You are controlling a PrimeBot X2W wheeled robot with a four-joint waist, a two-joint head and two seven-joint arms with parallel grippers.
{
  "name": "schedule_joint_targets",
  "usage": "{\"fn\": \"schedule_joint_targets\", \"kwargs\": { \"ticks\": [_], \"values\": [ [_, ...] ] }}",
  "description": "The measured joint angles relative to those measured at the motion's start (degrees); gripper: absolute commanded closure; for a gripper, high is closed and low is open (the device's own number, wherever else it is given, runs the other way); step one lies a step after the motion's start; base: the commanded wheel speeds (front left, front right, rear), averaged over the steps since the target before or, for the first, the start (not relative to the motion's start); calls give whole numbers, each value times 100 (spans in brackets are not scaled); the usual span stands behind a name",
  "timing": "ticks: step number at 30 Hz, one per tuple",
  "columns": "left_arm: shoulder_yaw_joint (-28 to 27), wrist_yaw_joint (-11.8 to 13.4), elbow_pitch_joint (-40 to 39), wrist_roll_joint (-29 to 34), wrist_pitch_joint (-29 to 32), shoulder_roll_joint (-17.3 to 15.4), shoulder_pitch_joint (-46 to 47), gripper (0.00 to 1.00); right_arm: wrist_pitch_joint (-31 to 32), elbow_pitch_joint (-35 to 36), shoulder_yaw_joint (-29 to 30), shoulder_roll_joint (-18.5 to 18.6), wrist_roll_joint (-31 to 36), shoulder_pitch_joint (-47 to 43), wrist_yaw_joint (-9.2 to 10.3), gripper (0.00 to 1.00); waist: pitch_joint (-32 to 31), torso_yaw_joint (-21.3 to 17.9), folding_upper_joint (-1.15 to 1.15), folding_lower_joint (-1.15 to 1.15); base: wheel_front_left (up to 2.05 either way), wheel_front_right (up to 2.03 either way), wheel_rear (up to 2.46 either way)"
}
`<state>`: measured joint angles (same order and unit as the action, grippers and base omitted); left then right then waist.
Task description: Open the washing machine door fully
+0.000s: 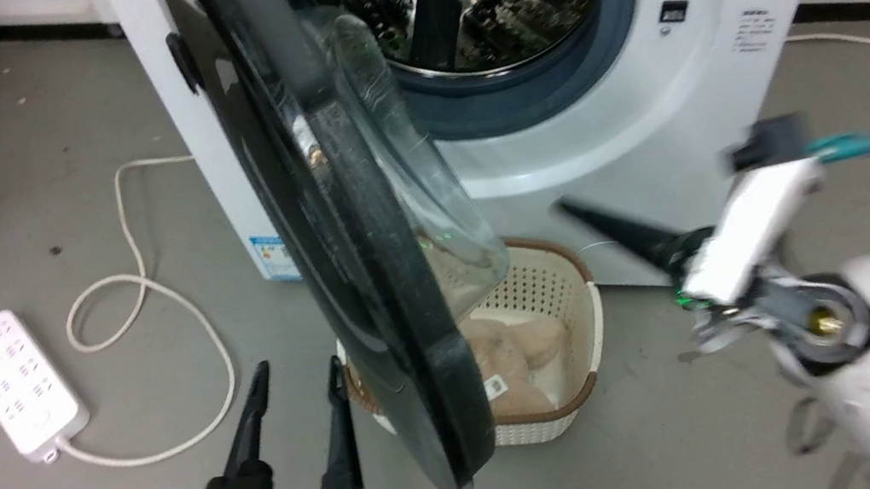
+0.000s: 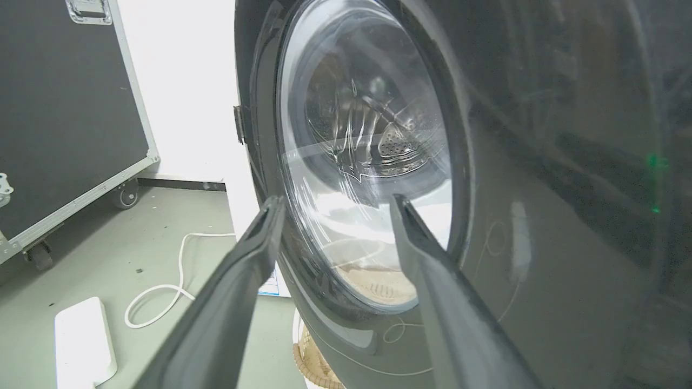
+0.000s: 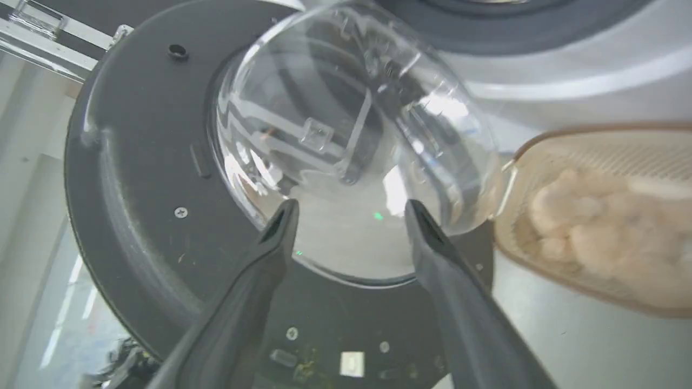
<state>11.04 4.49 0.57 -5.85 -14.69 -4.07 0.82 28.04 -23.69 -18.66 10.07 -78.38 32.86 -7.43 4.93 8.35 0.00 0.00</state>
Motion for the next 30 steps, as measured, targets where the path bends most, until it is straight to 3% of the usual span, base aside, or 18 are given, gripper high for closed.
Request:
{"fn": "schedule_joint_targets", "kwargs": {
  "ticks": [4,9,13,17,23,30],
  "values": [
    [-177,-15,55,-74,0,-1,-65,0,-1256,824,-24,627,1200,-472,0,0,-146,-118,0,0,0,0,0],
    [-388,-69,59,-129,0,-14,-223,0,-2661,1289,172,1239,2813,-1010,0,0,-308,-367,0,0,0,0,0],
    [-493,-80,1,-130,1,-15,-233,0,-3353,1488,546,1329,3995,-1484,-1,0,-375,-558,0,0,0,0,0],
    [-544,-124,-13,-129,0,-13,-305,0,-3735,1627,1103,1043,5158,-2164,-1,0,-400,-700,0,0,0,0,0],
    [-547,-197,42,-91,0,-1,-320,0,-4096,2102,1795,165,6453,-3062,-1,0,-385,-749,0,0,0,0,0],
    [-498,-215,118,-75,0,18,-328,0,-4225,2413,1993,-490,7149,-3651,-2,0,-377,-703,0,0,0,0,0]
  ]
}}
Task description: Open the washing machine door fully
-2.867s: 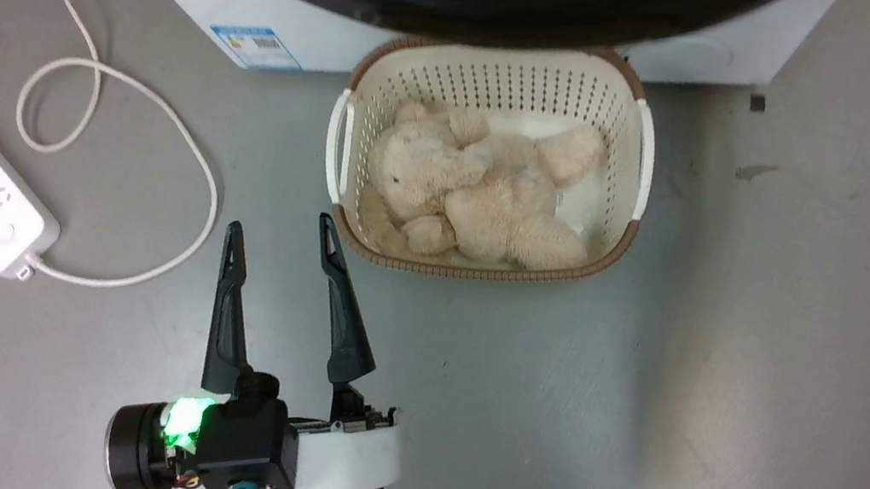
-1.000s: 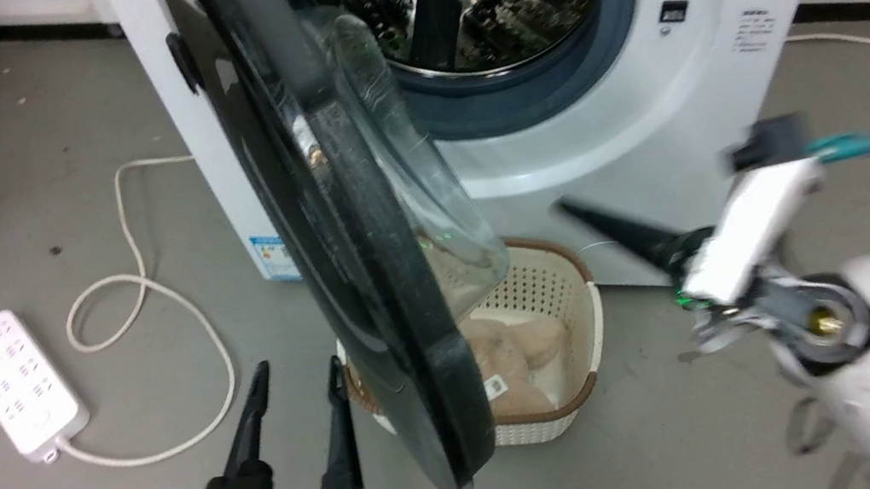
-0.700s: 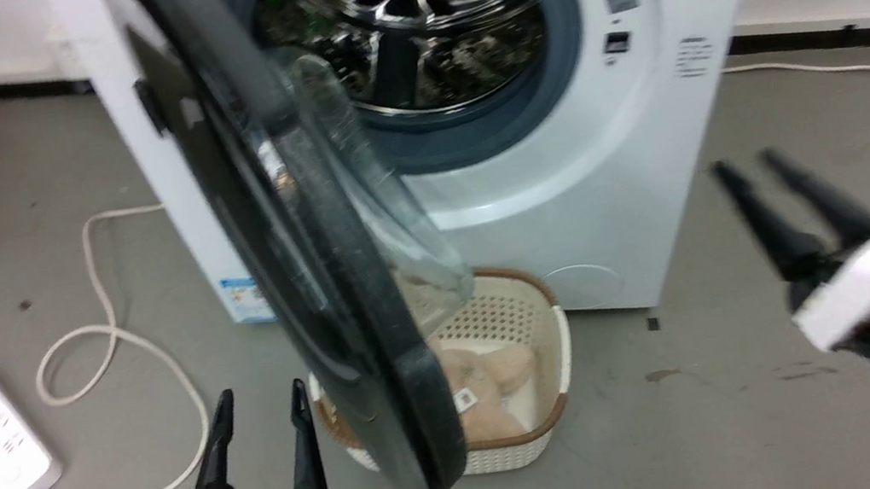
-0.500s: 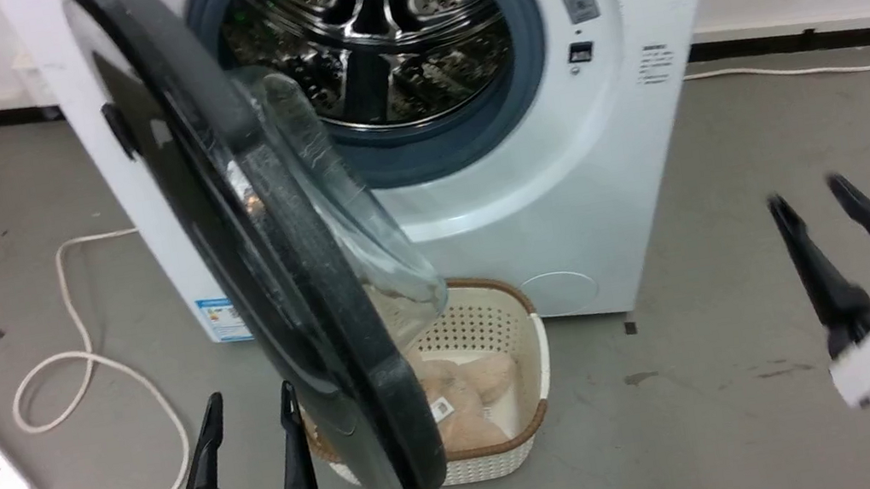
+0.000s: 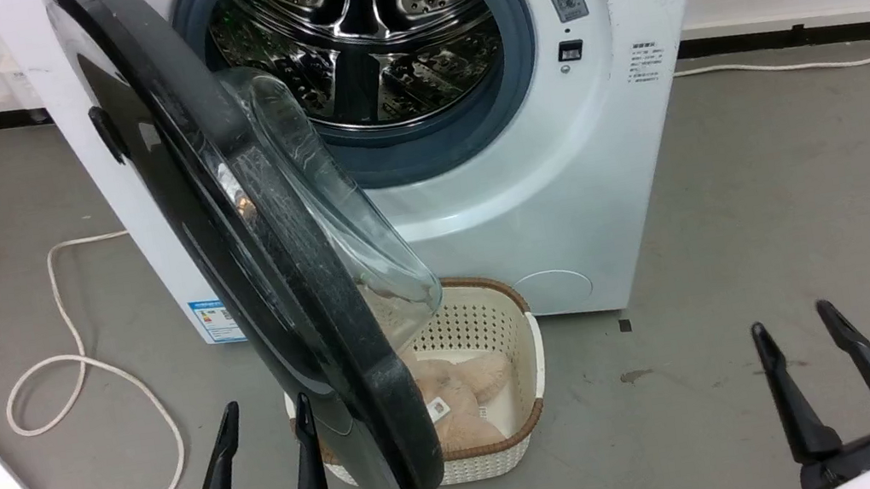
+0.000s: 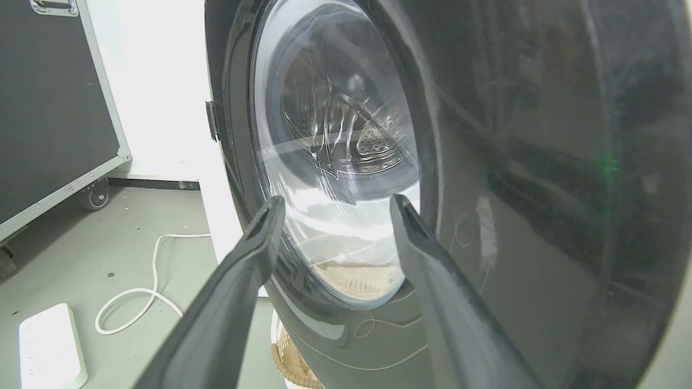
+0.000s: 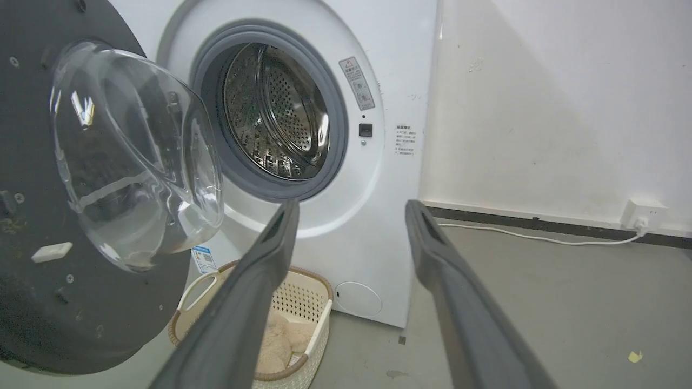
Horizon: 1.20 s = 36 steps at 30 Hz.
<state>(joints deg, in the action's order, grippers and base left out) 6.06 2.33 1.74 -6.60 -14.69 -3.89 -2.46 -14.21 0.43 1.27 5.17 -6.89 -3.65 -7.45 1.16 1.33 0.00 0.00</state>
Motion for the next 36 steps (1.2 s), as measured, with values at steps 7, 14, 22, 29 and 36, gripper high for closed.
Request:
{"fn": "schedule_joint_targets", "kwargs": {
  "ticks": [7,14,22,29,36],
  "values": [
    [16,2,26,57,1,21,-55,0,-12,-2,157,-155,-4,-88,-1,0,11,42,0,0,0,0,0],
    [15,-8,63,123,1,25,-55,100,-27,-40,241,-183,40,-83,-1,0,-22,39,0,0,0,0,0],
    [-291,172,-593,16,0,60,-40,100,-29,-60,247,-199,36,-83,-1,0,-164,40,0,0,0,0,0],
    [-567,483,-1730,-199,-5,88,323,100,-29,-107,219,-203,-25,-85,0,0,-258,67,0,0,0,0,0],
    [-396,538,-2728,-140,-7,90,1055,100,-29,-141,264,-204,-75,-85,0,0,-293,117,0,0,0,0,0]
  ]
}}
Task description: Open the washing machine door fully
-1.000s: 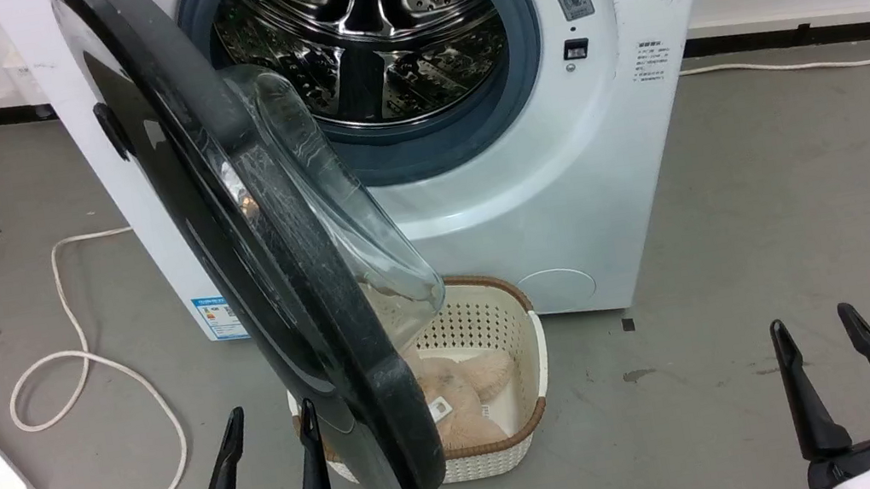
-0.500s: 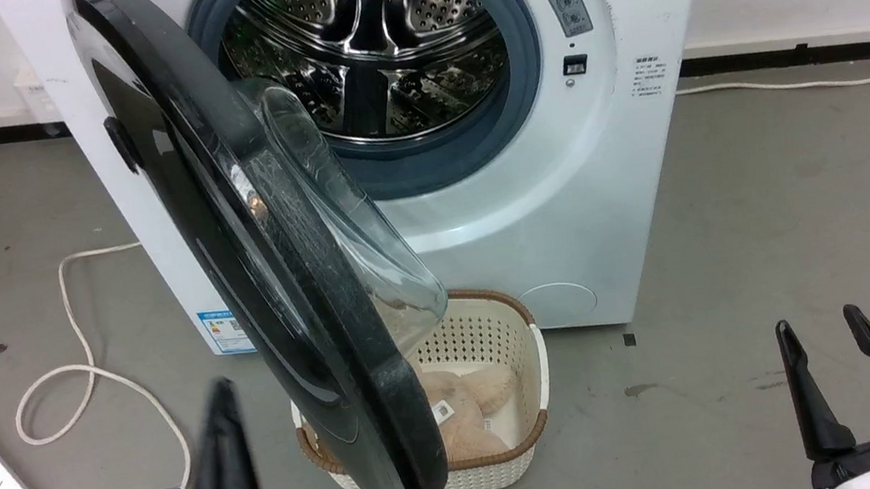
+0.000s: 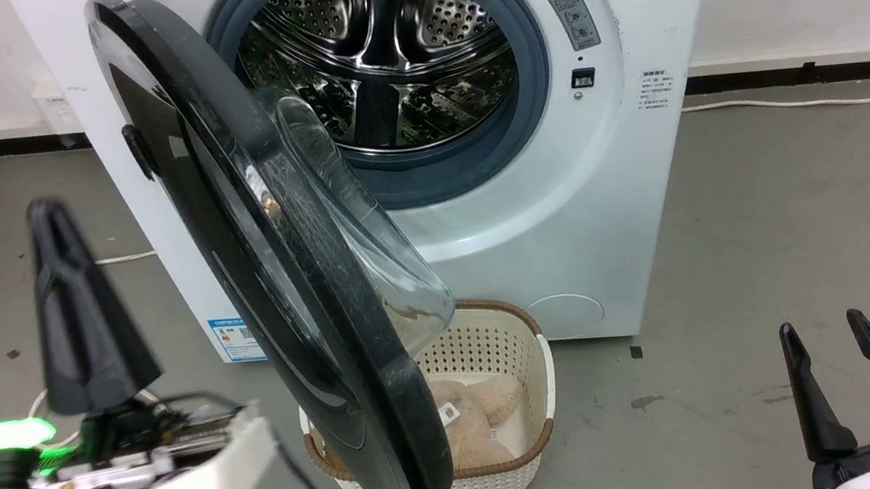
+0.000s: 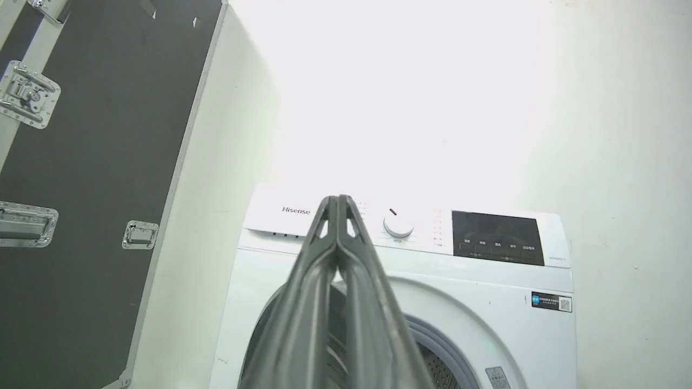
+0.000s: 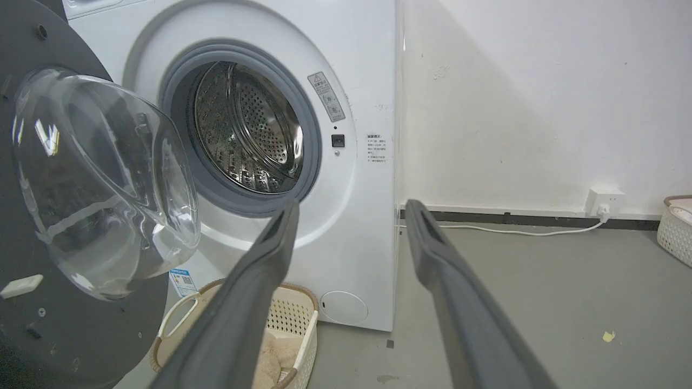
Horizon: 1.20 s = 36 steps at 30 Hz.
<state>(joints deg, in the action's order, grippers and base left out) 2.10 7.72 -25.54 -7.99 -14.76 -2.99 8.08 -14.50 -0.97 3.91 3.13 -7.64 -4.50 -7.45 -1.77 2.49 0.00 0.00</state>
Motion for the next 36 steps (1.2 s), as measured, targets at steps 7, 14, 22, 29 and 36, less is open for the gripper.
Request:
{"fn": "schedule_joint_targets", "kwargs": {
  "ticks": [7,14,22,29,36],
  "values": [
    [884,-243,-43,279,558,1,127,100,3,-2,-7,0,-25,3,0,0,32,-12,0,0,0,0,0],
    [1980,-445,592,260,920,13,-191,100,10,11,-25,-1,-56,14,0,0,77,-43,0,0,0,0,0],
    [2724,-431,1741,-36,892,20,-576,100,34,63,-46,-3,-59,28,0,0,145,-89,0,0,0,0,0],
    [2563,-119,2838,-143,849,19,-565,100,36,122,-55,-3,-55,35,0,0,263,-114,0,-1,0,0,0],
    [2421,0,3160,-253,666,14,-545,100,35,114,-63,-3,-55,31,0,0,250,41,0,0,0,0,0]
  ]
}}
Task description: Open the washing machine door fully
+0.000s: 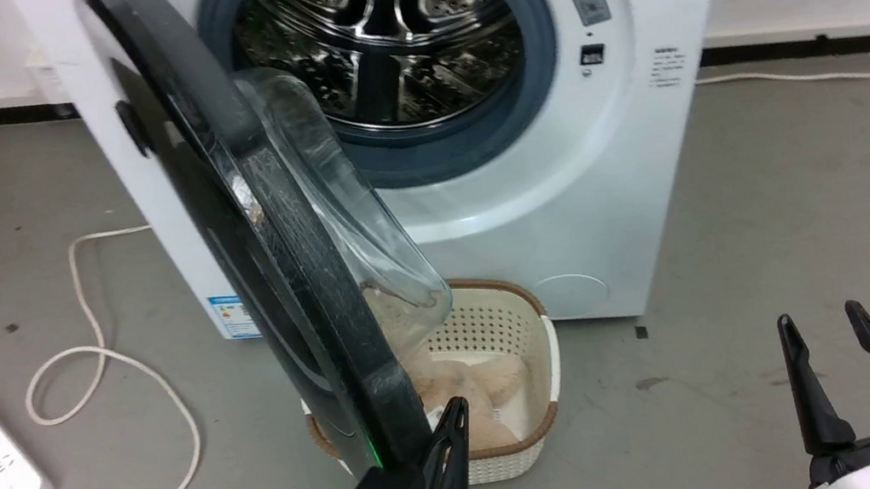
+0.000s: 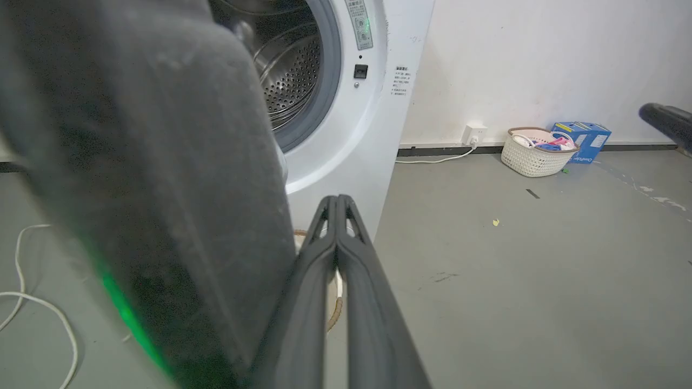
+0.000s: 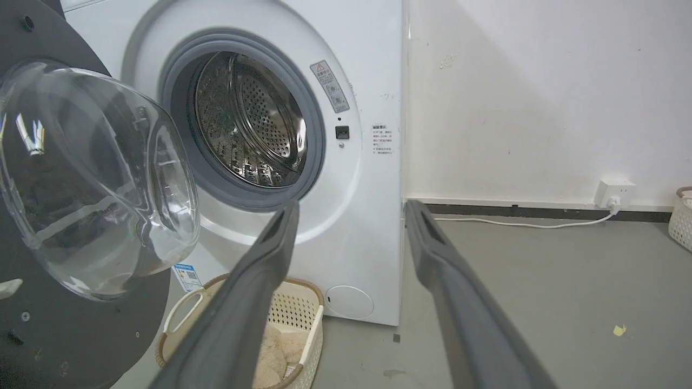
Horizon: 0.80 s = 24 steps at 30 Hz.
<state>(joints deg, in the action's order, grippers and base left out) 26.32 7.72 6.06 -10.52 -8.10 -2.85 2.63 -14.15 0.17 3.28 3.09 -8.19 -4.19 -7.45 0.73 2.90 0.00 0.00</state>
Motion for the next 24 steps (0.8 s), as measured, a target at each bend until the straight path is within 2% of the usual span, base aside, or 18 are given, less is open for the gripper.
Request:
{"fn": "schedule_joint_targets", "kwargs": {
  "ticks": [6,13,20,24],
  "values": [
    [-36,26,-23,-52,-134,-67,-109,100,-4,-46,-1,-2,-8,-18,0,0,-104,321,0,1,0,0,0],
    [-232,175,-209,-87,-142,-274,-258,100,-14,-64,-113,-4,-47,-43,0,0,-180,928,0,0,0,0,0],
    [-714,359,-412,-237,10,-632,-291,100,-33,-65,-225,-5,-97,-38,0,0,-164,1511,0,1,0,0,0],
    [-1147,479,-522,-342,154,-953,-253,100,-34,-58,-278,-7,-94,-8,0,0,-17,1670,0,0,0,0,0]
  ]
}}
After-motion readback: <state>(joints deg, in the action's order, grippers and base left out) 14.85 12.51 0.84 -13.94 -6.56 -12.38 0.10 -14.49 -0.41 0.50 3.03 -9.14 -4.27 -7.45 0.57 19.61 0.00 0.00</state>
